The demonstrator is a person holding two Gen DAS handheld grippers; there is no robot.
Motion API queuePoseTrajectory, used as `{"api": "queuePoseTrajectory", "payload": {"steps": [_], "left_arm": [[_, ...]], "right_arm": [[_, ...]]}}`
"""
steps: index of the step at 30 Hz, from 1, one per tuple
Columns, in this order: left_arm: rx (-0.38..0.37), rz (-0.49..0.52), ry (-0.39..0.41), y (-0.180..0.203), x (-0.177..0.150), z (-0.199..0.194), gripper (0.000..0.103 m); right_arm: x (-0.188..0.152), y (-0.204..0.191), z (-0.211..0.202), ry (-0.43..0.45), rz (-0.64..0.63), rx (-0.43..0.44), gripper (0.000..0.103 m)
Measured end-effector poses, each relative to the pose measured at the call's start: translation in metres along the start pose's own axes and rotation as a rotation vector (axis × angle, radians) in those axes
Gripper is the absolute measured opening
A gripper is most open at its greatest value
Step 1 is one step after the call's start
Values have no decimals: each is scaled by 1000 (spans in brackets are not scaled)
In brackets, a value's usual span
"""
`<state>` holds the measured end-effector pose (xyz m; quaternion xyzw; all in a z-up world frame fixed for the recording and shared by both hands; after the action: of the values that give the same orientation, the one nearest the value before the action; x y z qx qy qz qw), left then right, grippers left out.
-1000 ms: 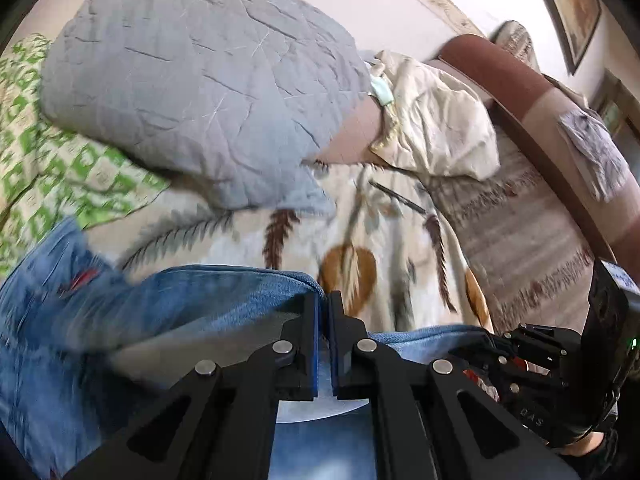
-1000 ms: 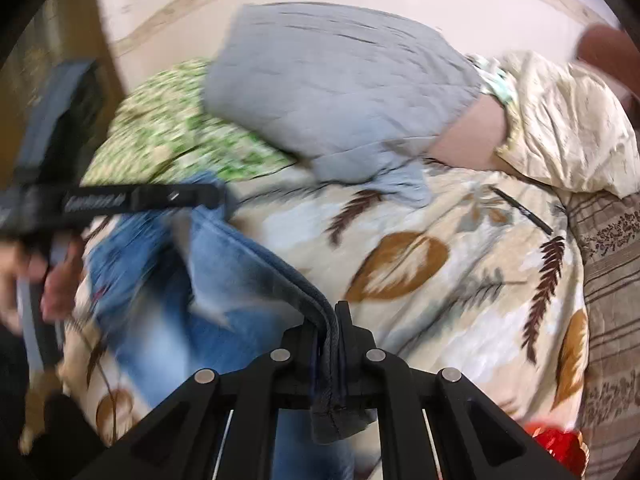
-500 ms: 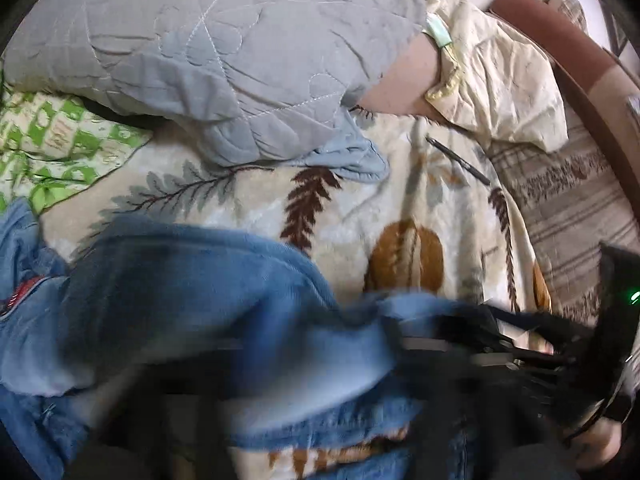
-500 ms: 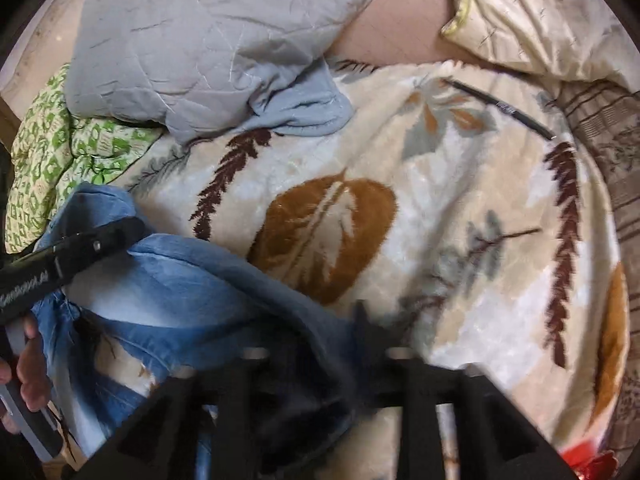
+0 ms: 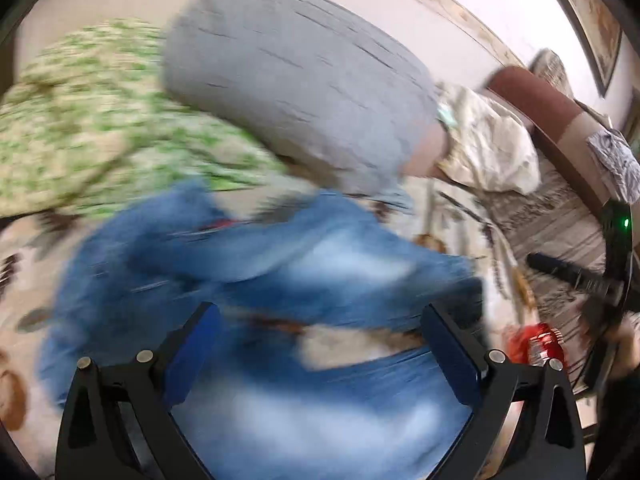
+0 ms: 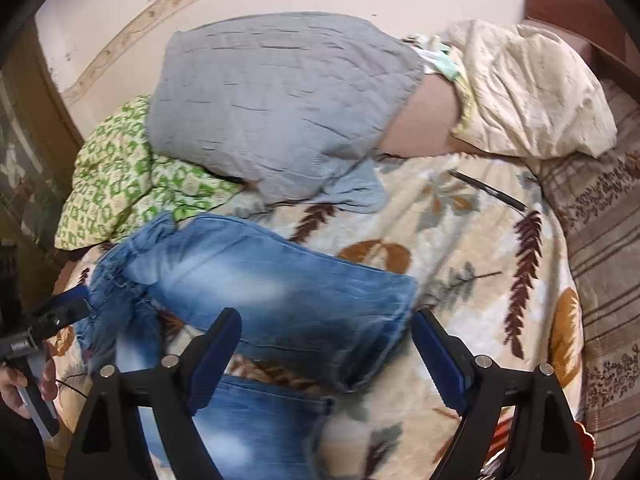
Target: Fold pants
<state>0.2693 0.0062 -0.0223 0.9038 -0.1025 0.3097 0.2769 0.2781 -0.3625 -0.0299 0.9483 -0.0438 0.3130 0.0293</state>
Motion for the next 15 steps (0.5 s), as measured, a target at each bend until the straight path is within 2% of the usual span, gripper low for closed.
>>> {"api": "queuePoseTrajectory", "payload": {"steps": [4, 7, 11, 15], "left_arm": [[100, -121, 66, -74, -38, -65, 100], [167, -190, 110, -117, -66, -97, 100], [214, -248, 110, -157, -98, -107, 100], [217, -281, 112, -177, -108, -94, 100]], "right_arm": [[9, -39, -5, 3, -44, 31, 89], [14, -77, -2, 4, -86, 58, 89], [21, -136, 6, 0, -153, 107, 89], [23, -187, 15, -1, -224, 131, 89]]}}
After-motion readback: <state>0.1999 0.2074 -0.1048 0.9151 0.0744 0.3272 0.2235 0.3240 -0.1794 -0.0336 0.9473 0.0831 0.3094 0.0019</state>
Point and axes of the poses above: each gripper's, at about its wrist camera, not at the fingertips, and z roughly the way its jaws point, y to its right, x to its top, the point moved 3 cm from there along z, roughly the way its jaws point, and after that the axes turned 14 degrees about -x, right-handed, at the moved point
